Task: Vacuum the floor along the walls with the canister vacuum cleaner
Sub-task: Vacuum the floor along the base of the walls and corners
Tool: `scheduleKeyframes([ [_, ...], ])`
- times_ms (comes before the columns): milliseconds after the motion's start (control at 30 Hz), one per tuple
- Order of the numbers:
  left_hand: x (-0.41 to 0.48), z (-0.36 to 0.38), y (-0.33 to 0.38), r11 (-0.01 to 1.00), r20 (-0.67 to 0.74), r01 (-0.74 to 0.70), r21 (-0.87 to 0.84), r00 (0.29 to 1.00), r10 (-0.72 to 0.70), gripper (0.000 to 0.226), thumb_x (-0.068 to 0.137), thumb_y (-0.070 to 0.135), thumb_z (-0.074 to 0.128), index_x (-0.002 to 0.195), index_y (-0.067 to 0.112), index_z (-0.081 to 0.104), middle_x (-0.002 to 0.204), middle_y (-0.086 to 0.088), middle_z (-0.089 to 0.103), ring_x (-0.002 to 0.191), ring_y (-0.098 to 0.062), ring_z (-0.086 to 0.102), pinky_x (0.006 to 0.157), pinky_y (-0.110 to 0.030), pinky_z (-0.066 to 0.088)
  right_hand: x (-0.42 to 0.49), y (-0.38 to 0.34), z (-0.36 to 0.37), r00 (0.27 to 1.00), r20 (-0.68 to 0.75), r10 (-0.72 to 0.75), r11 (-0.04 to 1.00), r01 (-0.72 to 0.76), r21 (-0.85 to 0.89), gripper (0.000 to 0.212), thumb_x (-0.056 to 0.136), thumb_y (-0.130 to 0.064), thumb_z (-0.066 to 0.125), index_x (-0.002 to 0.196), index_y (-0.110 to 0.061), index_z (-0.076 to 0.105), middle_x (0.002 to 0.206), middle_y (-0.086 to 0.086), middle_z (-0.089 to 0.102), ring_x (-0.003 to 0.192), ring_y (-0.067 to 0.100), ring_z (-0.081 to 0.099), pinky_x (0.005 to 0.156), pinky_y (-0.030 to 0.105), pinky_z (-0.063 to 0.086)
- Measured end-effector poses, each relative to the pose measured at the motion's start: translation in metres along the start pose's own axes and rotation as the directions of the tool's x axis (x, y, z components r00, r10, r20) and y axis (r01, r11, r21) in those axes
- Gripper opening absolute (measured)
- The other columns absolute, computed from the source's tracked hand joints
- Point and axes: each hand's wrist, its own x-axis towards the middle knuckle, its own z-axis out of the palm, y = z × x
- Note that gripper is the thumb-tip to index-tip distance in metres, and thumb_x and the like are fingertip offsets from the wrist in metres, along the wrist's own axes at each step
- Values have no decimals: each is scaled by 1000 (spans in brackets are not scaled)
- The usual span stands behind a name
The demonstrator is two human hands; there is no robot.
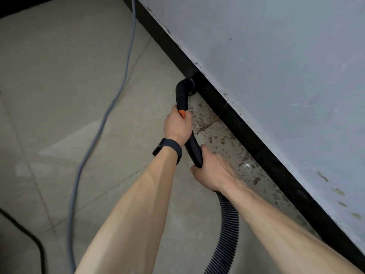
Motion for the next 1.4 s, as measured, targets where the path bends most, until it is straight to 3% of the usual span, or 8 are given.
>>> scheduleKeyframes([
  [233,21,-7,11,994,97,106,25,989,-108,36,87,41,46,116,20,48,93,-9,59,79,-40,70,75,-52,60,14,-6,-16,1000,-5,-14,997,14,-78,29,93,-35,57,111,-22,39,87,6,57,74,29,58,54,34,37],
  [467,-1,-14,6,996,158,65,60,985,-74,28,93,39,50,114,20,49,91,-10,61,80,-39,68,73,-51,60,-7,-7,6,999,0,40,996,-39,75,26,88,-33,58,104,-23,40,87,7,58,75,32,62,55,37,47],
  [567,-14,-26,1,994,119,57,89,991,-68,31,90,40,49,111,16,48,94,-13,62,82,-39,67,75,-50,59,-17,-15,17,999,7,44,994,-44,100,27,86,-35,60,101,-26,40,86,4,59,75,29,61,55,34,42],
  [733,-37,-60,-30,983,13,85,162,996,-88,30,95,33,49,117,12,50,95,-14,62,86,-34,63,79,-45,55,-42,-37,38,998,59,-17,994,11,109,27,87,-37,62,100,-26,41,84,3,59,76,30,61,60,36,47],
  [900,-71,-90,-59,985,9,115,128,993,-117,47,80,48,45,116,18,49,94,-15,64,80,-38,68,77,-48,58,-75,-58,69,995,91,-32,991,20,131,26,88,-34,61,101,-25,40,82,2,57,75,30,61,56,33,42],
  [1067,-94,-106,-69,985,41,169,30,985,-170,26,88,43,46,107,25,49,87,-8,61,77,-36,70,76,-50,59,-97,-73,85,995,92,-25,998,19,59,29,88,-33,59,109,-22,42,94,5,65,84,34,64,70,40,54],
  [1267,-98,-99,-65,979,13,198,-50,980,-197,23,89,42,47,106,27,50,88,-8,62,77,-36,70,78,-48,59,-107,-66,79,989,-34,-141,987,138,-81,53,96,-29,54,143,-22,31,109,10,67,96,37,66,69,38,45],
  [1400,-97,-85,-54,979,66,198,-57,979,-194,25,91,38,49,109,21,50,92,-11,63,75,-37,71,77,-48,59,-107,-56,70,986,-88,-142,986,134,-97,42,101,-40,52,134,-23,33,98,9,69,88,38,66,64,38,40],
])
